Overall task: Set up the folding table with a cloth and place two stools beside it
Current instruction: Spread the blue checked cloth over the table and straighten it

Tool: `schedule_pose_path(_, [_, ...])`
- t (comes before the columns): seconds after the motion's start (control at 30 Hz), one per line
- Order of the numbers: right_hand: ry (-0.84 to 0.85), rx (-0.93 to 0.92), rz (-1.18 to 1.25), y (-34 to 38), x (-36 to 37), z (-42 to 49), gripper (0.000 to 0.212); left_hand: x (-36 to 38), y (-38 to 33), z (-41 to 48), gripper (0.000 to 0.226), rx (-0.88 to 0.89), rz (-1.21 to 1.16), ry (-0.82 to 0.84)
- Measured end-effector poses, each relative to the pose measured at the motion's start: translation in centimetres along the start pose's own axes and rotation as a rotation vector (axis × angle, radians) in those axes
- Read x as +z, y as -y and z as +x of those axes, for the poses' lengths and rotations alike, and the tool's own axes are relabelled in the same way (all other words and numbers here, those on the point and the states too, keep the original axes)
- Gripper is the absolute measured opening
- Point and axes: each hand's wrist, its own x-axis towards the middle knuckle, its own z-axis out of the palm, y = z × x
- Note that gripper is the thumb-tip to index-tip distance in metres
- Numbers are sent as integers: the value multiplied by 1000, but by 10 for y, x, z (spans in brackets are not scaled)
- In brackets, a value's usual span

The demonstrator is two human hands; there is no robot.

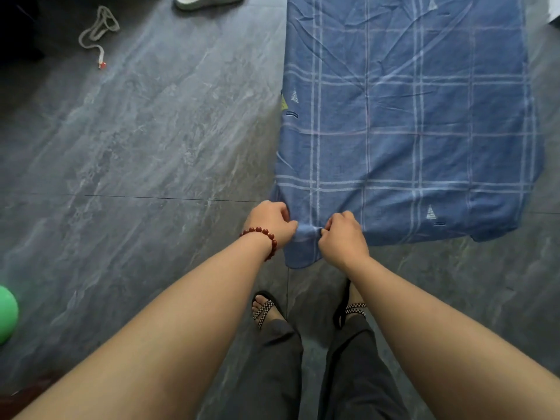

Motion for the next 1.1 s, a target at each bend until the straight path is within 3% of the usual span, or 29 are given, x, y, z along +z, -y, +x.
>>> schedule_pose_path(0.2, [-140,28,386,10,-16,-1,10,0,-16,-12,22,159,44,-147])
schedule_pose_path(0.33, [-16,36,672,32,-25,4,29,2,-26,-14,17,162,13,-75])
schedule_pose_path(0.43, [-35,82,692,38,-29,12,23,4,-33,-15,41,202,-219,44])
schedule_pose_path(0.53, [-97,121,730,31,-37,20,21,10,-37,-16,34,218,-267,-7])
schedule_pose_path(0.63, [-146,174,729,20,-44,22,28,7,-40,-12,39,112,-348,-64])
schedule_pose_path(0.73, [-153,203,662,12,-50,23,29,1,-45,-4,43,-13,-465,45])
schedule_pose_path(0.93, [-62,222,807,8,-65,28,30,-2,-64,16,41,-7,-425,15])
schedule_pose_path(1.1, [15,269,837,2,-80,39,33,5,-98,47,61,-196,-760,129])
